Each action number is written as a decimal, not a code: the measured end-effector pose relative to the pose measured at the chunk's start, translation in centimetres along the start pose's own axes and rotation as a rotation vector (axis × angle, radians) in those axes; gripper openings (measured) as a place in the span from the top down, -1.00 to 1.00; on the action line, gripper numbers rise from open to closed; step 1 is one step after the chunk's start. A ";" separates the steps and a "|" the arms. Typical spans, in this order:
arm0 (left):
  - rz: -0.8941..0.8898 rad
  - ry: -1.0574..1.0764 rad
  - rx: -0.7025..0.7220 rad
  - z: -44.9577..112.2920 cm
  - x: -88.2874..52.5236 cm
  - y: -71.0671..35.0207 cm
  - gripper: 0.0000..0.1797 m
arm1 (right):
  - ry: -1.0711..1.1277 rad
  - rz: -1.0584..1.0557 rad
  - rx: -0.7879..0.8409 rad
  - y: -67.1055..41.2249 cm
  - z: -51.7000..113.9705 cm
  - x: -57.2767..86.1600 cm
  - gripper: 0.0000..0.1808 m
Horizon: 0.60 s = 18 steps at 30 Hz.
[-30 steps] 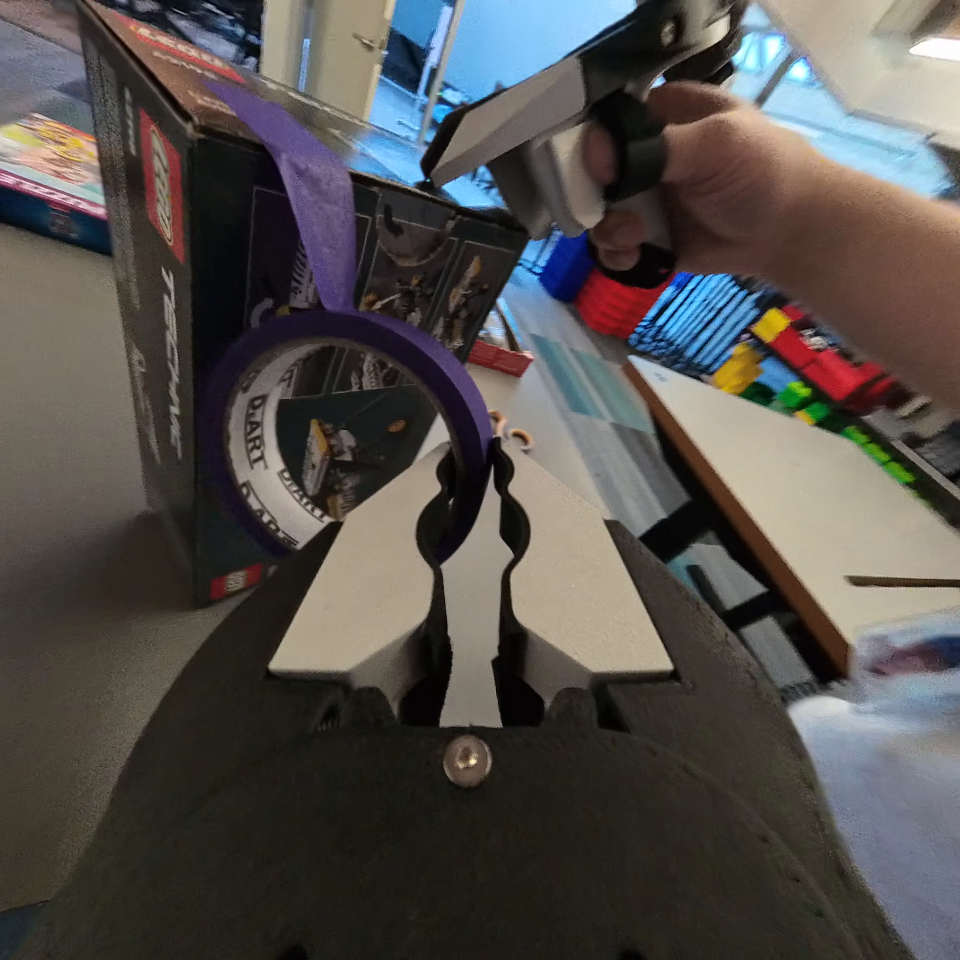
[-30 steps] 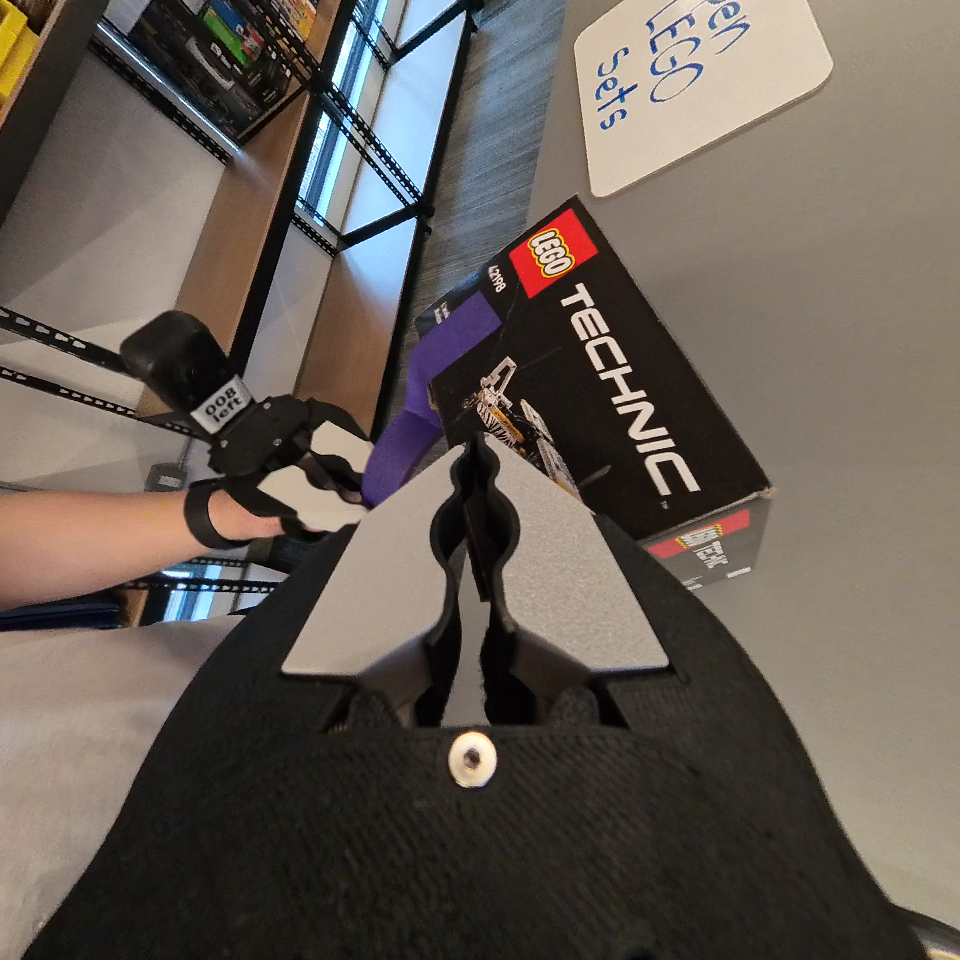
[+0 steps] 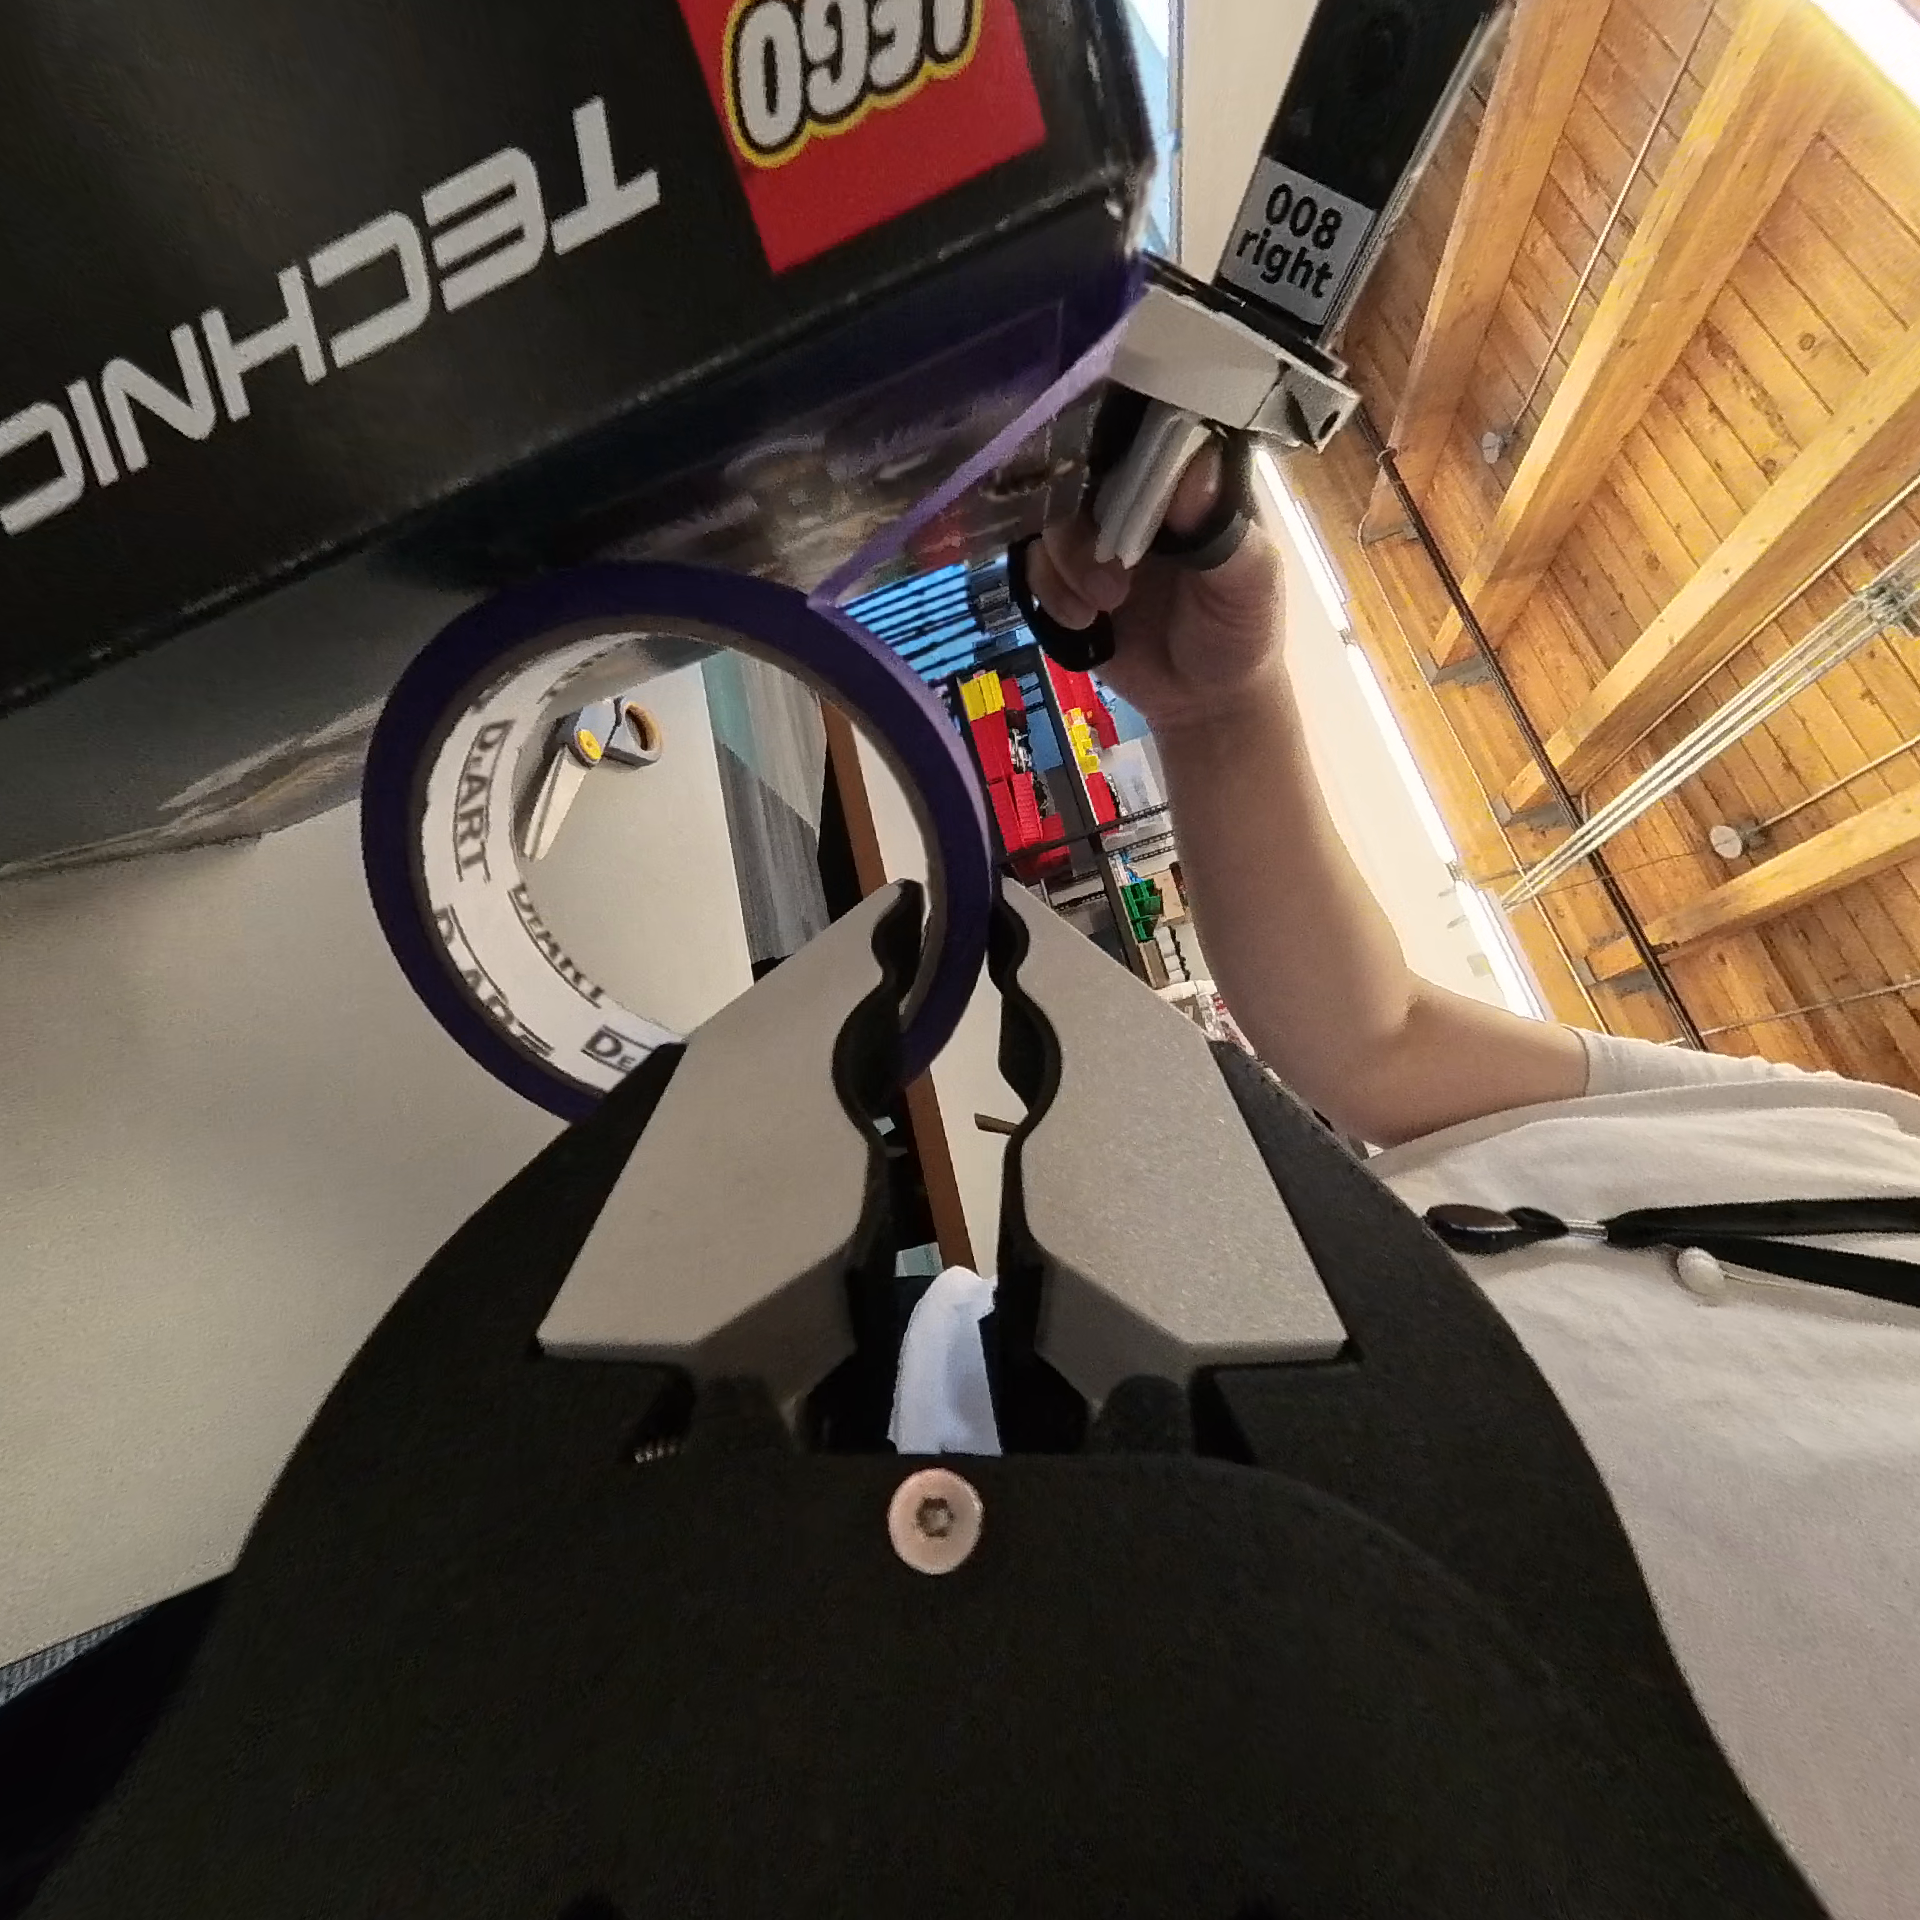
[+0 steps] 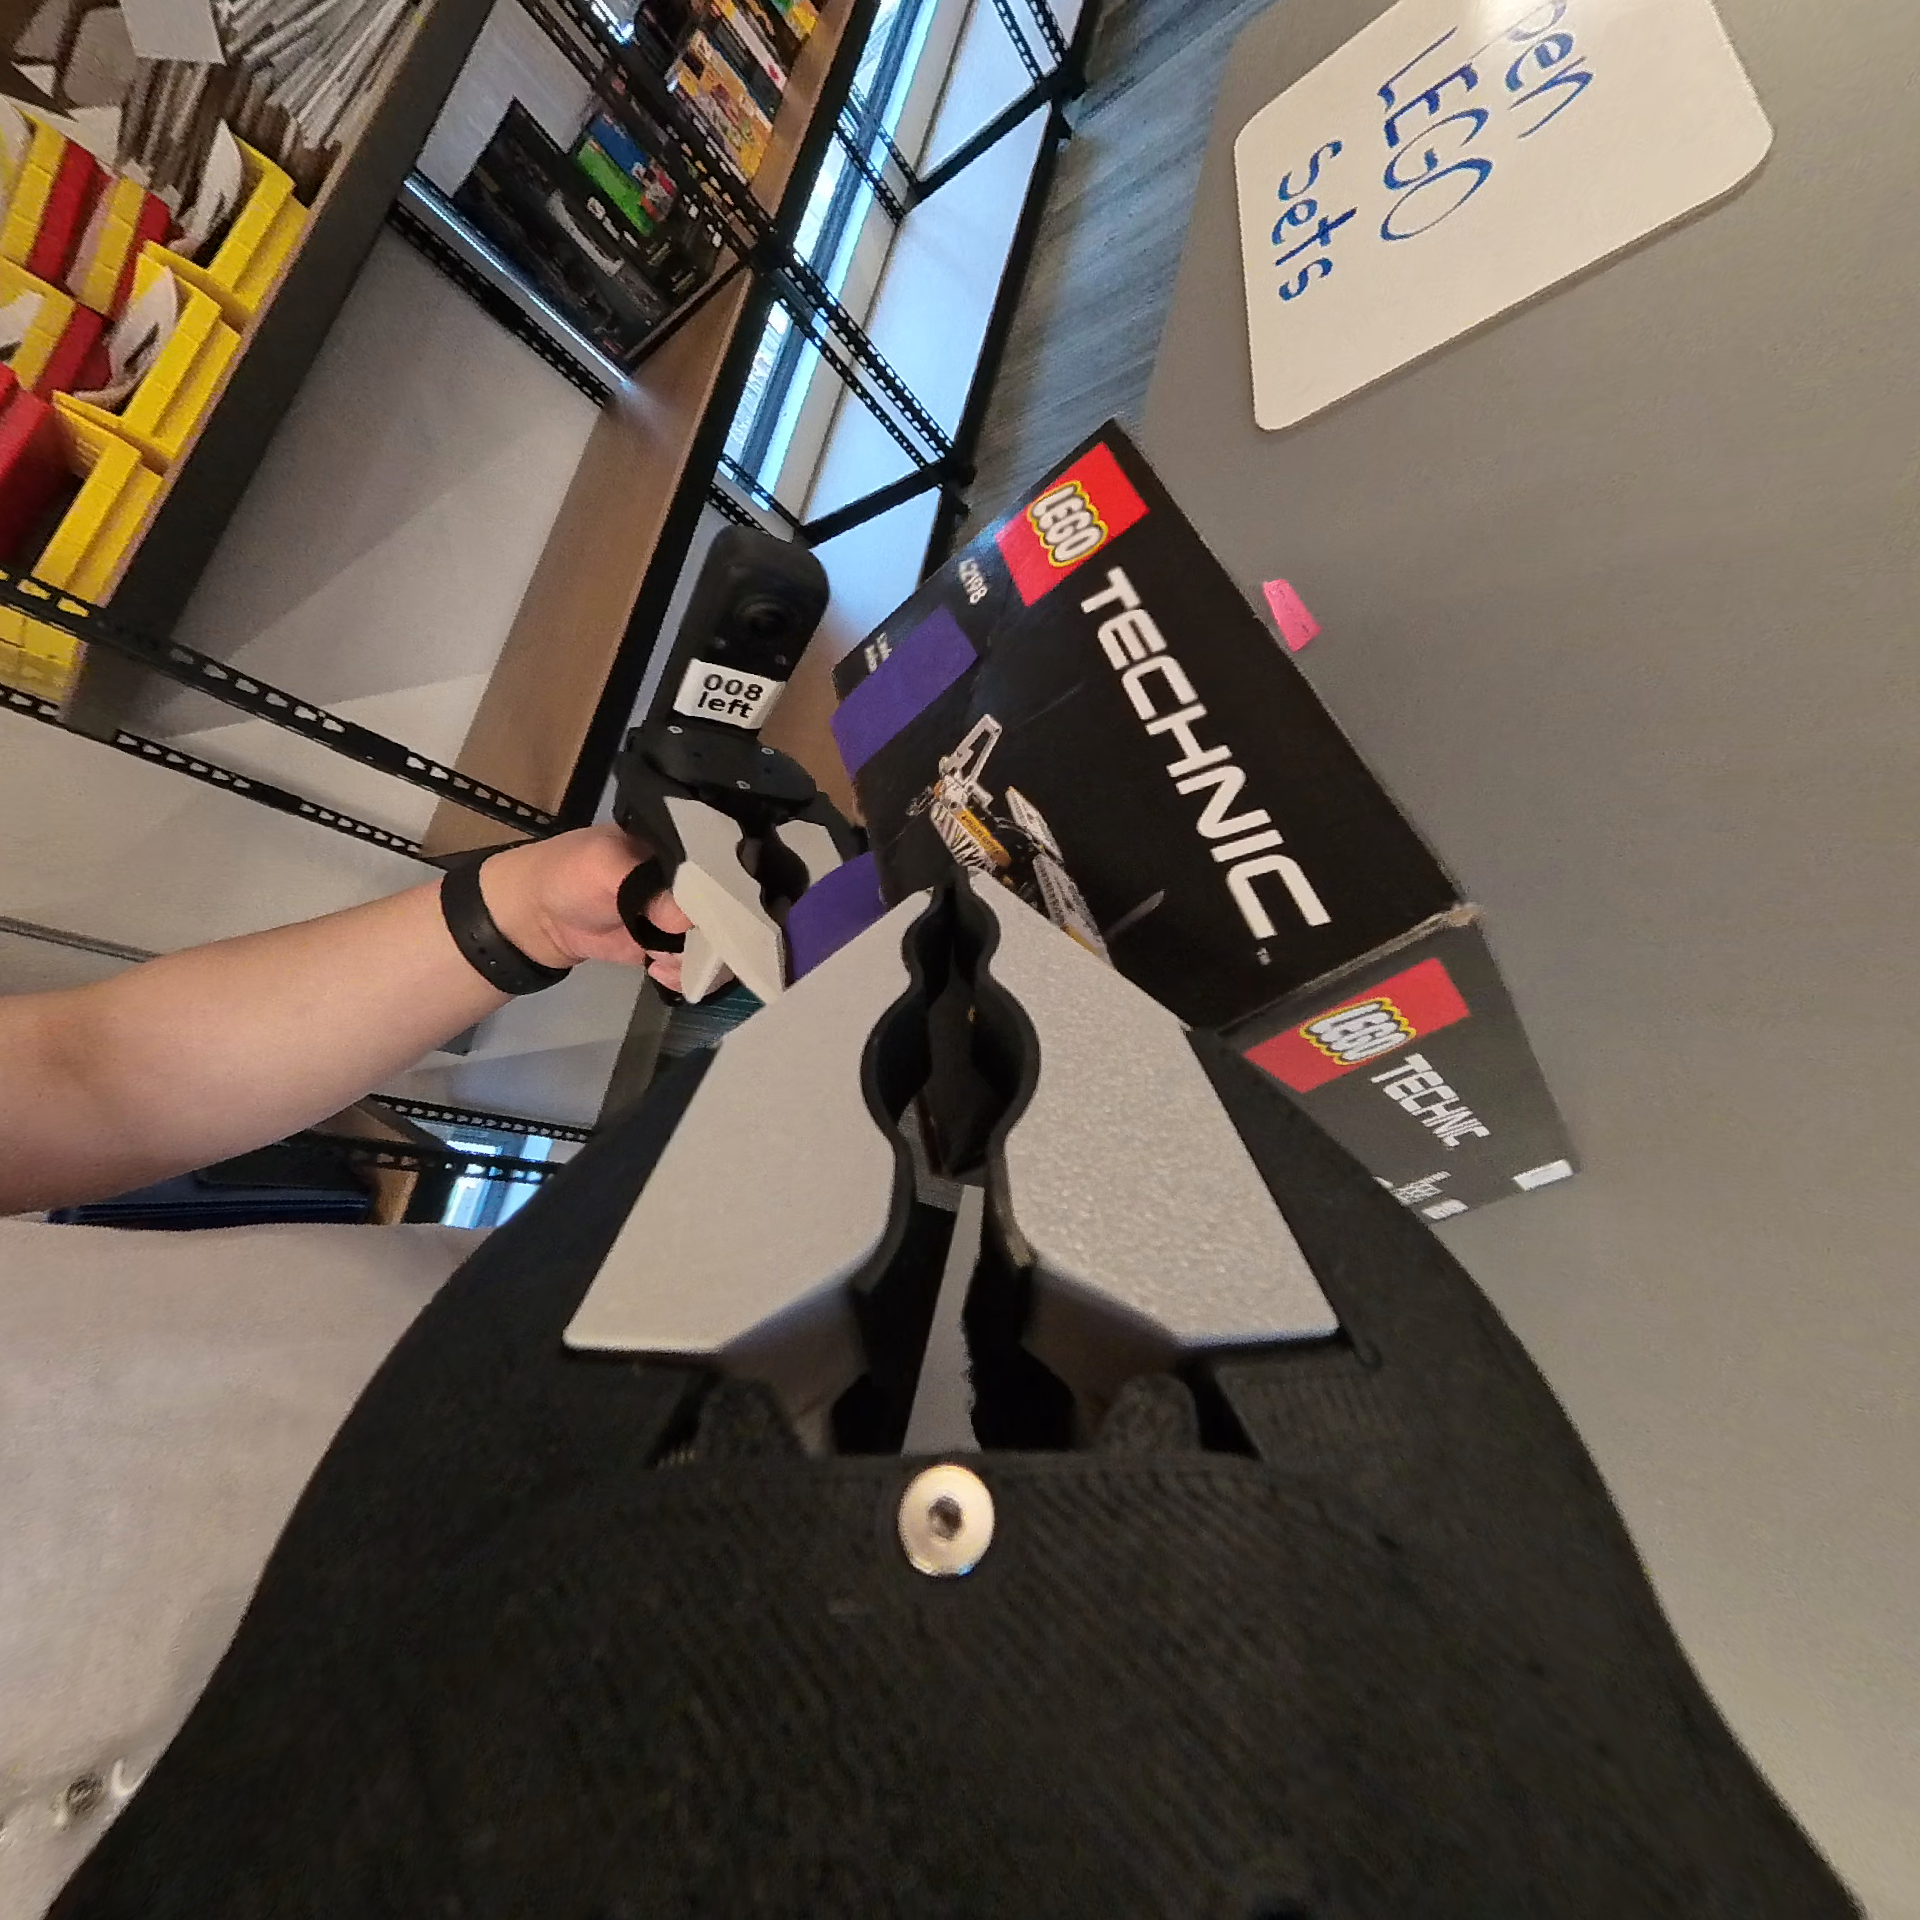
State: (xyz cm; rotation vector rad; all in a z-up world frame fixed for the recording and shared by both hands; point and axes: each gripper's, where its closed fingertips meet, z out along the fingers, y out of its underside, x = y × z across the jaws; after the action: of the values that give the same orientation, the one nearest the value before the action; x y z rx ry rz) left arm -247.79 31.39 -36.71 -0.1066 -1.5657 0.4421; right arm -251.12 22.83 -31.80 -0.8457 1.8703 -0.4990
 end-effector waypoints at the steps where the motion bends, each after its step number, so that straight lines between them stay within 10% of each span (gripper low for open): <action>1: -0.002 0.001 -0.005 0.1 -0.1 -0.1 0.89 | -0.009 0.008 0.001 -0.1 -0.1 0.0 1.00; 9: 0.006 0.013 -0.019 0.5 0.0 -0.3 0.90 | 0.085 -0.222 0.310 -1.1 -9.0 0.7 0.71; 11: 0.002 0.017 -0.019 0.4 0.0 -0.1 0.90 | 0.217 -0.244 0.203 3.3 -11.2 4.9 0.49; 18: -0.058 0.040 -0.016 0.1 -0.2 0.2 0.86 | 0.555 -0.361 -0.560 22.6 -18.0 18.2 0.66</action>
State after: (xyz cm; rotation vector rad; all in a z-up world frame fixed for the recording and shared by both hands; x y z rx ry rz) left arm -247.93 31.48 -36.98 -0.0814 -1.5288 0.3800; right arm -279.89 24.08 -50.20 -1.5567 2.4301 -0.4632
